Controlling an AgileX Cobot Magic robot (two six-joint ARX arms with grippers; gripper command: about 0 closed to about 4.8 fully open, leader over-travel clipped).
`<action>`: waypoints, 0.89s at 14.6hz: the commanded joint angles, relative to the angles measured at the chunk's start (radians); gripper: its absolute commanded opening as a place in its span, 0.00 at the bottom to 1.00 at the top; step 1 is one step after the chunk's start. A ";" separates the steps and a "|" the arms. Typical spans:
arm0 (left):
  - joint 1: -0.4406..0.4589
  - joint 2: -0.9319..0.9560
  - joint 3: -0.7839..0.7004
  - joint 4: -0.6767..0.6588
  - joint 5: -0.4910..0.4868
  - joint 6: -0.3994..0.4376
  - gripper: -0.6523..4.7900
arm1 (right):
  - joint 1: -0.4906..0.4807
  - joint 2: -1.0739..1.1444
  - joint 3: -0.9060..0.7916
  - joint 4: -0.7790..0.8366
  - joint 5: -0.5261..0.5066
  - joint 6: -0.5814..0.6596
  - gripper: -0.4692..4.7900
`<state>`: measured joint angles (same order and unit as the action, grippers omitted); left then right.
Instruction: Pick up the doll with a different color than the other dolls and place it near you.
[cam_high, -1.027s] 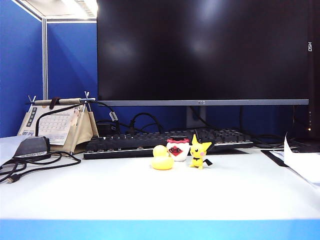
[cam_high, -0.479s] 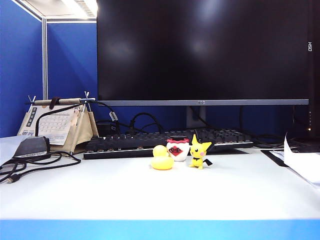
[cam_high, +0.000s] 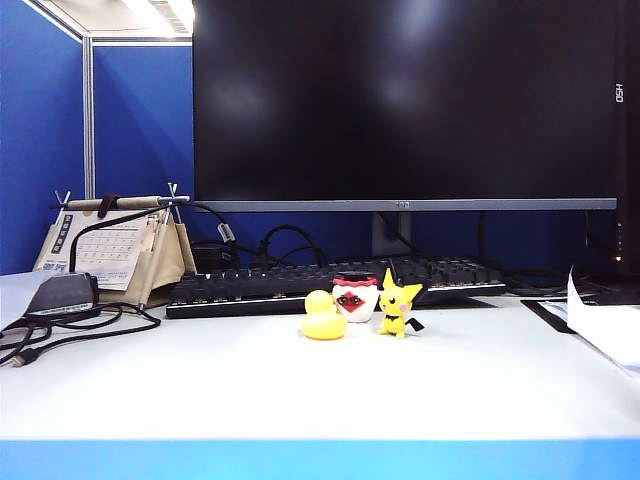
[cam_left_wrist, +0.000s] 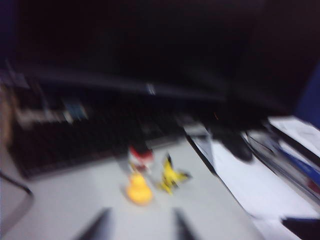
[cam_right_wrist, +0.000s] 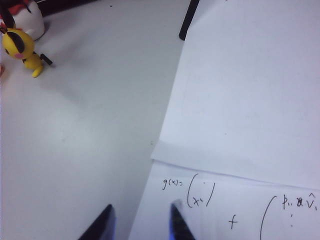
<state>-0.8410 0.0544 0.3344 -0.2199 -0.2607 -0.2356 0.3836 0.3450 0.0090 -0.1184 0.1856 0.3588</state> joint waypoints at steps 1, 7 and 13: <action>0.001 0.166 0.181 0.002 -0.042 0.128 0.53 | 0.000 -0.001 -0.003 0.018 -0.001 0.004 0.36; 0.002 0.832 0.823 -0.249 -0.072 0.256 1.00 | 0.000 -0.001 -0.003 0.018 -0.002 0.004 0.36; 0.212 1.263 0.920 -0.231 0.234 0.127 1.00 | 0.000 -0.002 -0.003 0.018 -0.004 0.004 0.36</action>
<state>-0.6712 1.3003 1.2491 -0.4873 -0.1154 -0.0559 0.3836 0.3450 0.0090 -0.1184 0.1825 0.3588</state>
